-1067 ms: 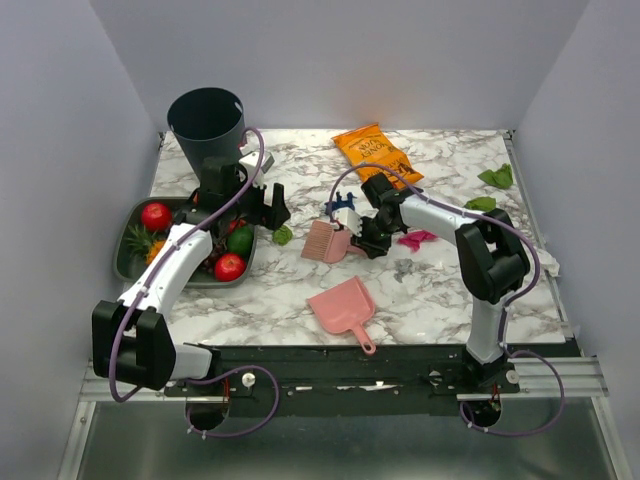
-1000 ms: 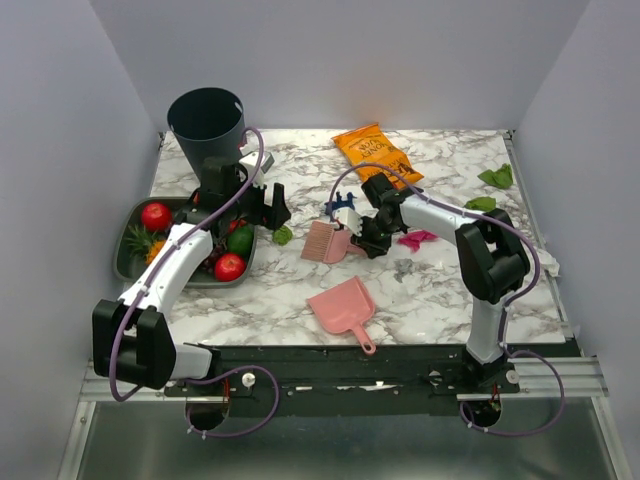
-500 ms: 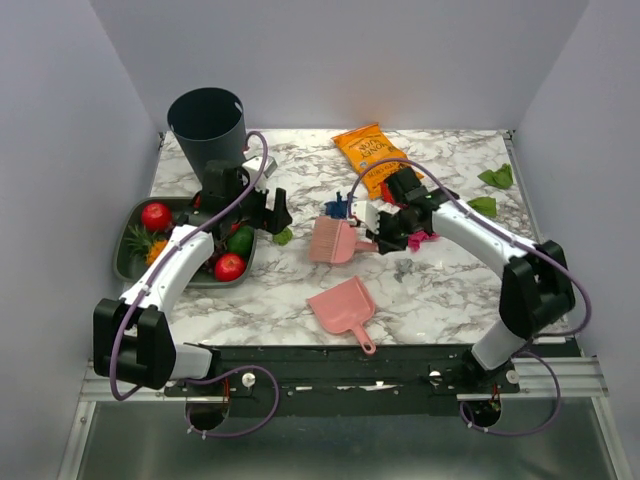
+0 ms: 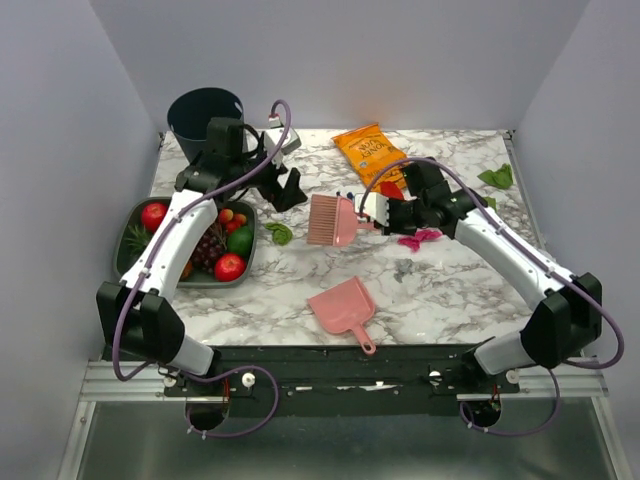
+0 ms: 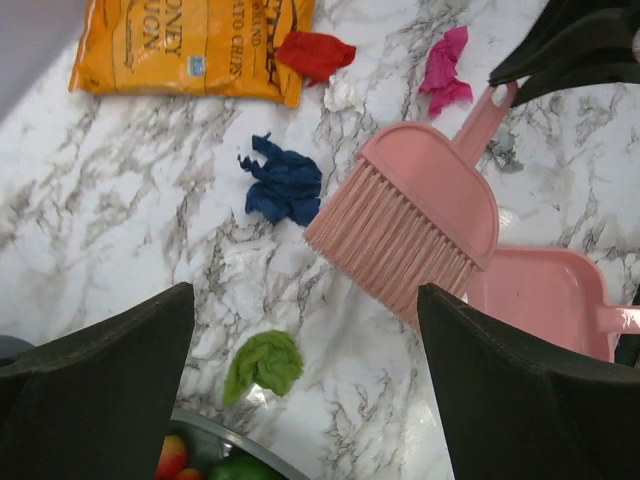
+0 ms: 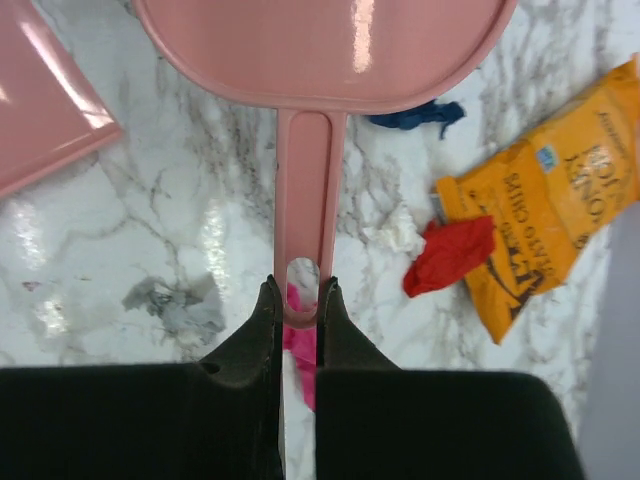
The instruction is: Sweep away the paper scraps from the table
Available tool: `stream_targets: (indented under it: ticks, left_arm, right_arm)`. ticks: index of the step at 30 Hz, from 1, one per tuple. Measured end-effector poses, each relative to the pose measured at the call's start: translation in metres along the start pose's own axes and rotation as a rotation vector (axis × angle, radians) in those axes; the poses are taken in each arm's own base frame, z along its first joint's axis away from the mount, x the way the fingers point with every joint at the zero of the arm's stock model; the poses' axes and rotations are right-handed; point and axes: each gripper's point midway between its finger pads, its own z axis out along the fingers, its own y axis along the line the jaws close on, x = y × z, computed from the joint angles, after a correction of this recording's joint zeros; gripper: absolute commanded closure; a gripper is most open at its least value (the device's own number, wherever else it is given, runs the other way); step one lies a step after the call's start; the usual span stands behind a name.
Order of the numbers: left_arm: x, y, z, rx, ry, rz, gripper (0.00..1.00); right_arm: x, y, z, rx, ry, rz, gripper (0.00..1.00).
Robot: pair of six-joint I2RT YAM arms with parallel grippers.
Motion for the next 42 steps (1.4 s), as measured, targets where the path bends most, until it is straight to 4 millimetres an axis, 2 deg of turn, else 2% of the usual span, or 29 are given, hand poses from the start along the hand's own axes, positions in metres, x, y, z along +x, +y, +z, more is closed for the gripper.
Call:
stream_targets:
  ticks: [2,5,8,11,15,20,25,29,33,38,41,42]
  left_arm:
    - [-0.021,-0.004,-0.008,0.030,-0.019,0.091,0.01]
    - [-0.039,-0.009,-0.014,0.077,-0.013,0.183,0.01]
    - [-0.054,-0.014,-0.007,0.149,0.016,0.244,0.01]
    - [-0.055,-0.021,0.006,0.216,0.060,0.266,0.02]
    - [-0.047,-0.029,0.021,0.271,0.105,0.261,0.02]
    - [-0.041,-0.033,0.022,0.296,0.131,0.245,0.10]
    - [-0.042,-0.042,0.024,0.329,0.143,0.256,0.28]
    - [-0.038,-0.055,0.034,0.385,0.165,0.258,0.40]
    - [-0.030,-0.062,0.042,0.434,0.200,0.244,0.56]
    - [-0.023,-0.063,0.045,0.456,0.225,0.240,0.66]
    - [-0.021,-0.064,0.043,0.463,0.234,0.238,0.95]
    - [-0.020,-0.063,0.043,0.460,0.239,0.236,1.00]
  right_arm:
    - [-0.005,-0.011,-0.008,0.050,-0.006,-0.070,0.99]
    - [-0.017,-0.033,-0.027,0.164,-0.025,-0.209,0.99]
    - [-0.032,-0.052,-0.050,0.290,-0.046,-0.377,0.99]
    - [-0.045,-0.062,-0.064,0.361,-0.052,-0.519,0.99]
    - [-0.057,-0.072,-0.069,0.405,-0.048,-0.652,0.99]
    - [-0.065,-0.075,-0.071,0.418,-0.039,-0.758,0.99]
    - [-0.069,-0.080,-0.071,0.433,-0.029,-0.824,0.99]
    - [-0.068,-0.082,-0.061,0.417,-0.026,-0.856,0.99]
    - [-0.068,-0.082,-0.053,0.401,-0.025,-0.883,0.99]
    - [-0.073,-0.080,-0.050,0.396,-0.036,-0.909,0.99]
    - [-0.075,-0.079,-0.050,0.398,-0.039,-0.913,0.99]
    - [-0.075,-0.079,-0.050,0.399,-0.040,-0.916,0.93]
